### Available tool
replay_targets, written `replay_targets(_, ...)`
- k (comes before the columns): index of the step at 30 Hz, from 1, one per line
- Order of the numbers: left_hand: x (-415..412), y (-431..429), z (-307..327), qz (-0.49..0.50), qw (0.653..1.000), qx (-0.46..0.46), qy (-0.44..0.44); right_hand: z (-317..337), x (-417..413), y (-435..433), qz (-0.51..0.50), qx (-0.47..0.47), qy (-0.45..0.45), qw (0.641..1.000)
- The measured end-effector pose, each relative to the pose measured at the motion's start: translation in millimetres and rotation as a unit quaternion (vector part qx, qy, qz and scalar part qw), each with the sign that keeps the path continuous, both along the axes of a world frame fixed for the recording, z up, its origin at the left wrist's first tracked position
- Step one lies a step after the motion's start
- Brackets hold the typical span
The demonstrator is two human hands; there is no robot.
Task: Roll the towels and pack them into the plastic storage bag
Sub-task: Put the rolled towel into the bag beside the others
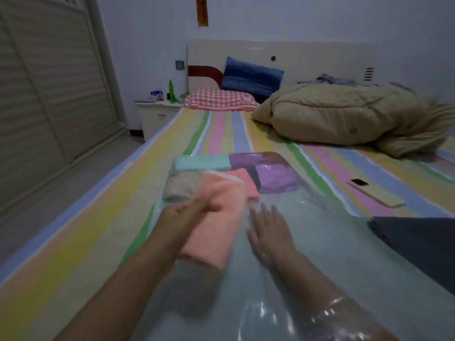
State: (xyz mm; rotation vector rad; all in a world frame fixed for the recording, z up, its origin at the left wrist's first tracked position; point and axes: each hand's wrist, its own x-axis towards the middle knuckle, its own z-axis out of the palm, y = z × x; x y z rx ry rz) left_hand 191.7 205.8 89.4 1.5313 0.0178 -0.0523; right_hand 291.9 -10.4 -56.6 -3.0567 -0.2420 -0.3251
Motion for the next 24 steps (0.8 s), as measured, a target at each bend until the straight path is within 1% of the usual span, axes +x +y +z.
replay_targets(1,25,9,-6,0.003,0.997,-0.072,0.02,-6,13,0,-0.003,-0.021,-0.019,1.0)
replay_targets(2,52,11,-11,-0.013,0.99,-0.137,0.038,1,20,5,0.002,-0.001,-0.002,1.0)
replay_targets(3,75,12,-13,-0.06,0.976,-0.205,0.036,-1,36,9,0.013,0.003,-0.012,1.0)
replay_targets(5,120,13,-22,-0.07,0.935,-0.347,0.027,4,60,18,0.028,0.017,-0.049,0.998)
replay_targets(6,139,16,-30,-0.041,0.919,-0.391,0.033,9,68,23,0.035,0.034,-0.047,0.998)
replay_targets(8,168,26,-58,0.065,0.931,-0.359,0.026,12,88,31,0.067,0.046,-0.047,0.996)
replay_targets(10,186,31,-92,0.105,0.932,-0.344,0.033,12,111,36,0.101,0.033,-0.056,0.993)
replay_targets(11,198,36,-109,0.122,0.934,-0.332,0.045,10,123,38,0.098,0.026,-0.033,0.994)
replay_targets(12,203,37,-118,0.139,0.929,-0.339,0.05,8,132,40,0.098,0.022,-0.035,0.994)
replay_targets(15,213,41,-131,0.135,0.922,-0.363,0.013,3,149,42,0.108,0.051,-0.065,0.991)
replay_targets(17,216,35,-133,0.143,0.908,-0.394,0.005,-4,162,41,0.113,0.052,-0.087,0.988)
replay_targets(20,220,31,-135,0.145,0.887,-0.438,-0.012,-11,180,37,0.11,0.081,-0.076,0.988)
replay_targets(21,218,29,-133,0.145,0.886,-0.44,-0.009,-11,184,39,0.11,0.087,-0.066,0.988)
replay_targets(23,219,30,-133,0.15,0.893,-0.425,-0.002,-3,182,43,0.102,0.084,-0.017,0.991)
replay_targets(24,218,30,-131,0.152,0.896,-0.416,-0.004,3,178,44,0.111,0.069,-0.02,0.991)
